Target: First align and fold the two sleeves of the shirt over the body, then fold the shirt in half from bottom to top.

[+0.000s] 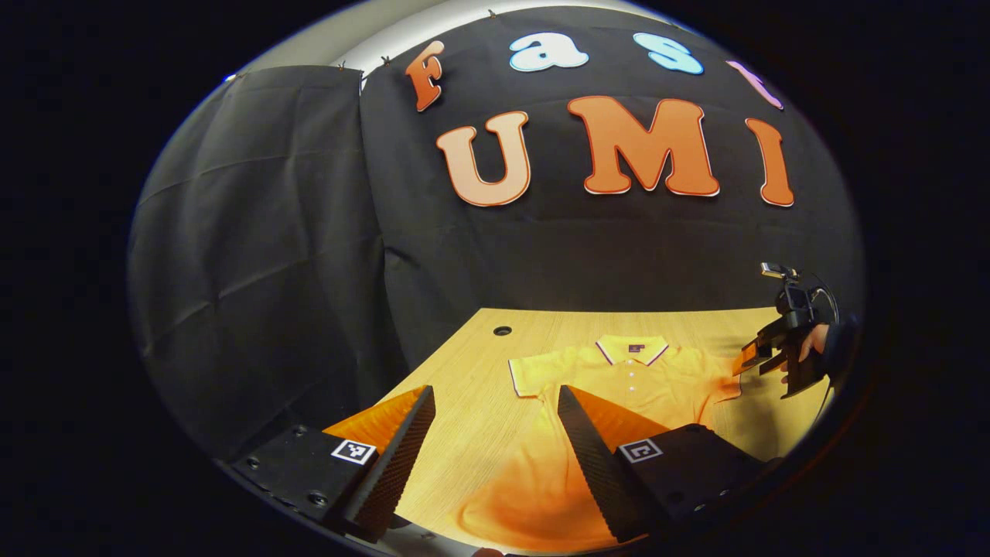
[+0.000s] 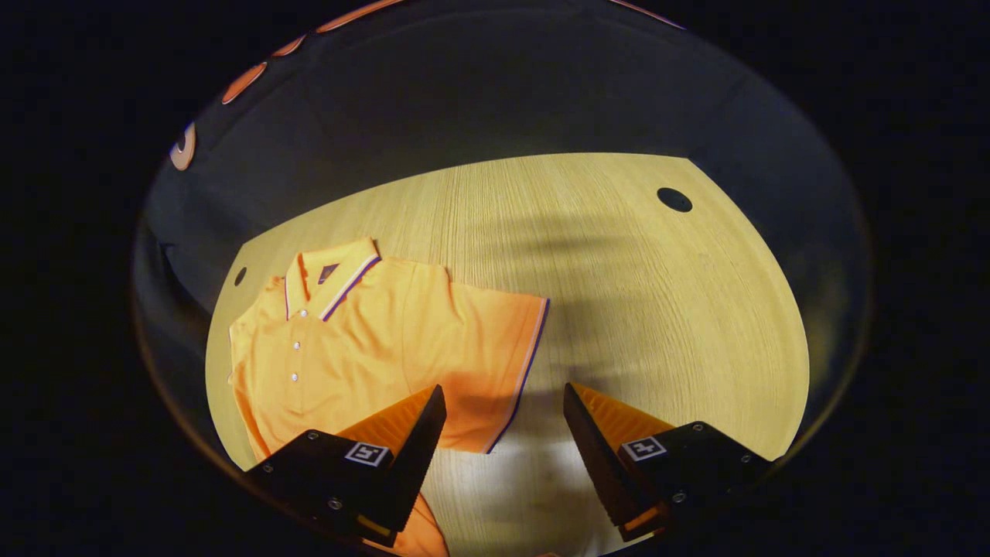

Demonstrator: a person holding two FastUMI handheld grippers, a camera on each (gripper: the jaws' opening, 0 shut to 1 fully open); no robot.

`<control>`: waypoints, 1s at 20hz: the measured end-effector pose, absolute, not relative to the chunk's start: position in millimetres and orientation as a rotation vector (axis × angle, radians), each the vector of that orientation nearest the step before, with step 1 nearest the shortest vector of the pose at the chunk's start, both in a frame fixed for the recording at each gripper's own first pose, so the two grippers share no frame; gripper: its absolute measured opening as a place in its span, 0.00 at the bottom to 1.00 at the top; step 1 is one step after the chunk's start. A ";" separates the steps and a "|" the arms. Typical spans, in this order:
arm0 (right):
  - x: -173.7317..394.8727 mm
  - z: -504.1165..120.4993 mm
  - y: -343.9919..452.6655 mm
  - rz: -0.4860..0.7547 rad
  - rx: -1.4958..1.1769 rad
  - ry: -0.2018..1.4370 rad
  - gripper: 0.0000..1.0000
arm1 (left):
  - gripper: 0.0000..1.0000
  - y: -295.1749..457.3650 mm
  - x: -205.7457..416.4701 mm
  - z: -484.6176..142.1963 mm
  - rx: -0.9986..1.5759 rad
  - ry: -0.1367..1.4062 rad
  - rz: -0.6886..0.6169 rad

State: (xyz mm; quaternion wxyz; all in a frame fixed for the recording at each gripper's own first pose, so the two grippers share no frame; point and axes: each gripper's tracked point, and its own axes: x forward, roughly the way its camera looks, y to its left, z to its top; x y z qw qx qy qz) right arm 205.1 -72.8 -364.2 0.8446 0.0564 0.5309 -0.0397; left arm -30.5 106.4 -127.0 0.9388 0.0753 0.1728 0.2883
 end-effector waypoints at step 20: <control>236.2 -381.6 -60.6 -0.052 0.262 1.269 0.06 | 0.98 92.3 -16.7 -145.1 0.156 0.429 0.586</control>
